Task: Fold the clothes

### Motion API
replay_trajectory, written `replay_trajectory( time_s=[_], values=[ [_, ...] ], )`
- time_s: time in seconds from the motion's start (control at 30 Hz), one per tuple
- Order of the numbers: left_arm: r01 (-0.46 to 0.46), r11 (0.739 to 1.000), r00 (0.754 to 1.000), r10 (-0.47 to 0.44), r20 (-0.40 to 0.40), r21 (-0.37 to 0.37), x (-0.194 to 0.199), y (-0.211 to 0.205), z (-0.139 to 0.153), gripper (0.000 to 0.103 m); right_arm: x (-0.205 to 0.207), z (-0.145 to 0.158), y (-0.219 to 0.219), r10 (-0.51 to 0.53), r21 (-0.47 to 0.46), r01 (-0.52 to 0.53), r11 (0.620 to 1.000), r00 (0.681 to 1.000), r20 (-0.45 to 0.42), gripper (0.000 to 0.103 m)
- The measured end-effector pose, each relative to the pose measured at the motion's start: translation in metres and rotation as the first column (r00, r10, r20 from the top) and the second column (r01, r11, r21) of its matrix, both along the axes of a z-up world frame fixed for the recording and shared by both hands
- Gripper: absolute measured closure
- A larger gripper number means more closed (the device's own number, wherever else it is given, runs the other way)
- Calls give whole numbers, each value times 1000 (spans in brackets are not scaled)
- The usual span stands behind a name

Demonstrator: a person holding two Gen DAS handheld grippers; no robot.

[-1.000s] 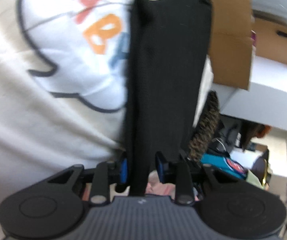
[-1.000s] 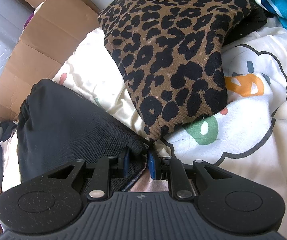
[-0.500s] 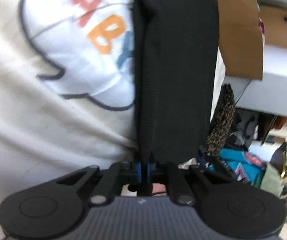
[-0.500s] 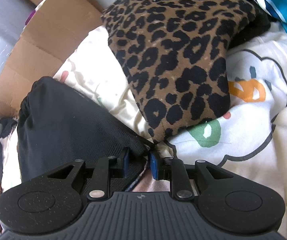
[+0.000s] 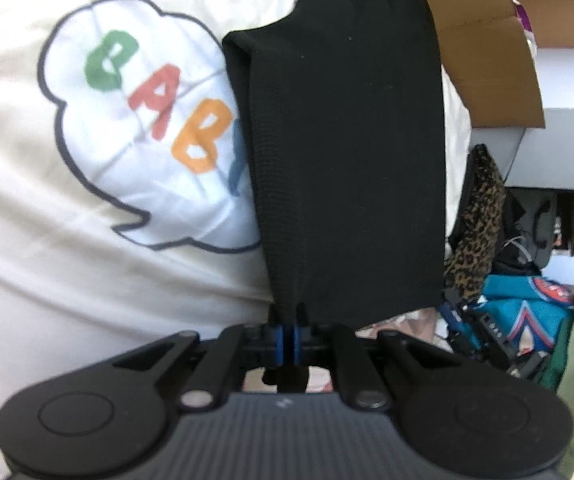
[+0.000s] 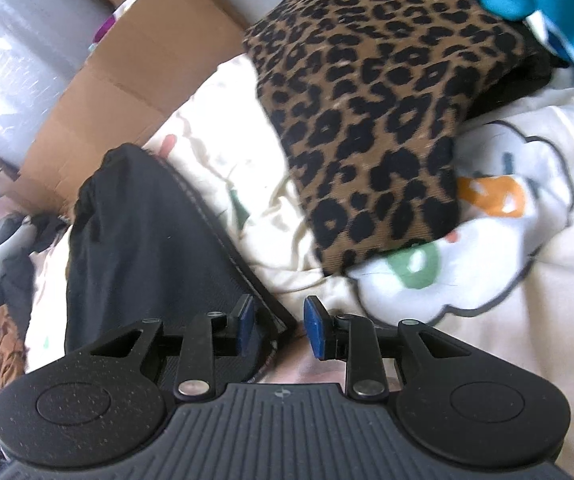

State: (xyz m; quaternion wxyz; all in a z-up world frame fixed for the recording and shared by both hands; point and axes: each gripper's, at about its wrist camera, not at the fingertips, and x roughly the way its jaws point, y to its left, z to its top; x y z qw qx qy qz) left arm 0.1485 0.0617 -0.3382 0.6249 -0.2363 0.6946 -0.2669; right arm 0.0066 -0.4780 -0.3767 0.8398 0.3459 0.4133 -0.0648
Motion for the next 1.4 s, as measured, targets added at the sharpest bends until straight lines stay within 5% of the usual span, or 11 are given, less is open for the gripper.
replay_trajectory(
  time_s=[0.43, 0.77, 0.9, 1.03, 1.4],
  values=[
    [42, 997, 999, -44, 29, 61, 2, -21, -1, 98, 38, -13, 16, 231, -78, -234, 969, 972, -45, 69],
    [48, 997, 998, -51, 43, 61, -8, -4, -6, 98, 78, -14, 11, 514, -107, -524, 845, 851, -110, 68],
    [43, 997, 998, -46, 44, 57, -9, -6, -5, 98, 82, -8, 16, 590, -128, -607, 785, 794, -148, 90],
    [55, 997, 997, -58, 50, 59, -4, -12, 2, 98, 83, -1, 17, 601, -132, -622, 772, 781, -168, 99],
    [114, 993, 990, -116, 76, 34, -18, -4, 41, 98, 64, 44, 6, 609, -122, -629, 768, 776, -166, 100]
  ],
)
